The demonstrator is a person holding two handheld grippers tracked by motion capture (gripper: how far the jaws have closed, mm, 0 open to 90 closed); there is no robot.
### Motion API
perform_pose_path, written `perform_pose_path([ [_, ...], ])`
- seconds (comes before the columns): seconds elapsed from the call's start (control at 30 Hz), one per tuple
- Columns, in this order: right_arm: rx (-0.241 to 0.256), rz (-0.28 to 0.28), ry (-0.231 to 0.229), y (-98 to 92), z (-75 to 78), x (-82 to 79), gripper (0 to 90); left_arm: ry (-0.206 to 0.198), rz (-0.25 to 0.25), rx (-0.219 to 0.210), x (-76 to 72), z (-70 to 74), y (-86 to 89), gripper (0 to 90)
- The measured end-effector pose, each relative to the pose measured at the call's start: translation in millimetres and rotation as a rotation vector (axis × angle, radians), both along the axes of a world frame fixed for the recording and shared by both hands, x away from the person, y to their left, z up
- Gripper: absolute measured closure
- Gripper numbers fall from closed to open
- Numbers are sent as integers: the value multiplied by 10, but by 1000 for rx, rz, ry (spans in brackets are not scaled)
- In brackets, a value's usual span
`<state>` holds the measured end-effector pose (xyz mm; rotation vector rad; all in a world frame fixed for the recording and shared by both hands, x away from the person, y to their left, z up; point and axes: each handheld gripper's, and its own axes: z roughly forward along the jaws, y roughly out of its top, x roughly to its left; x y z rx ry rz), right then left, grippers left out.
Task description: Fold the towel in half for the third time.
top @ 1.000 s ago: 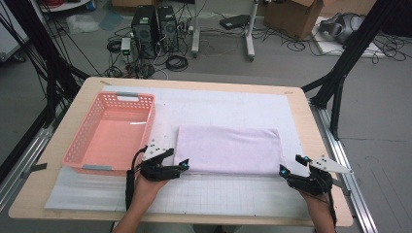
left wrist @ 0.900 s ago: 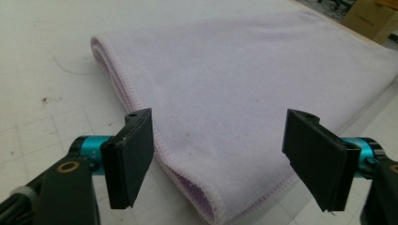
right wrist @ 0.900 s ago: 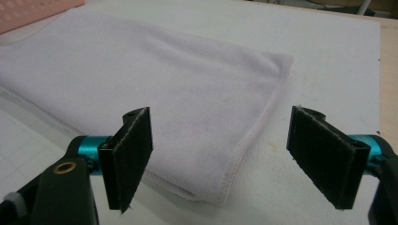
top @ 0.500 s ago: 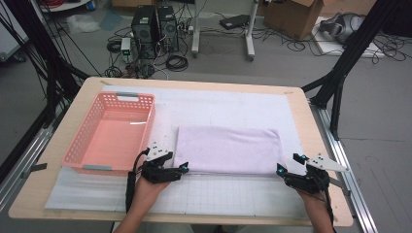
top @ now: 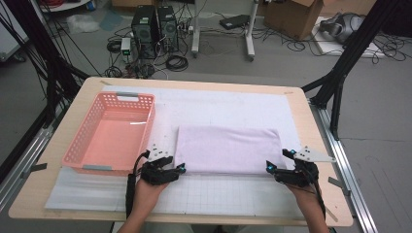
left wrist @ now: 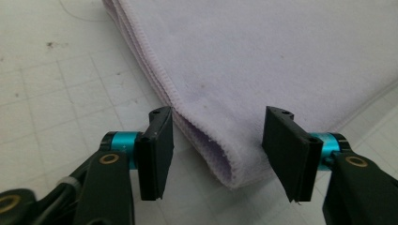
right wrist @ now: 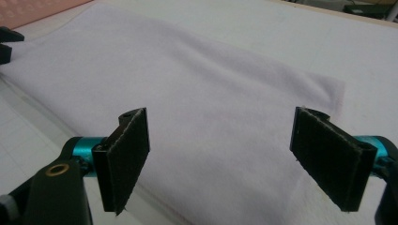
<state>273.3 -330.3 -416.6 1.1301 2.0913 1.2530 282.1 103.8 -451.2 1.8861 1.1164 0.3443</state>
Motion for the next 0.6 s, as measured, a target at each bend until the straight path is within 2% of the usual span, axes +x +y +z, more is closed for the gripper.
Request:
perform_pose_path([
  [0.07,-11,19,0,79,29,71,190,12,-20,11,13,-4,-14,493],
  [0.3,-51,101,-13,435,225,373,190,4,-26,34,0,-4,-47,549],
  [0.4,-75,127,-5,621,284,501,191,1,-60,27,-14,-4,-65,689],
  [0.53,-82,158,15,797,294,618,191,-6,-58,23,-20,-4,-63,746],
  [0.6,-81,167,40,875,286,676,191,-9,-55,26,-24,-1,-65,769],
])
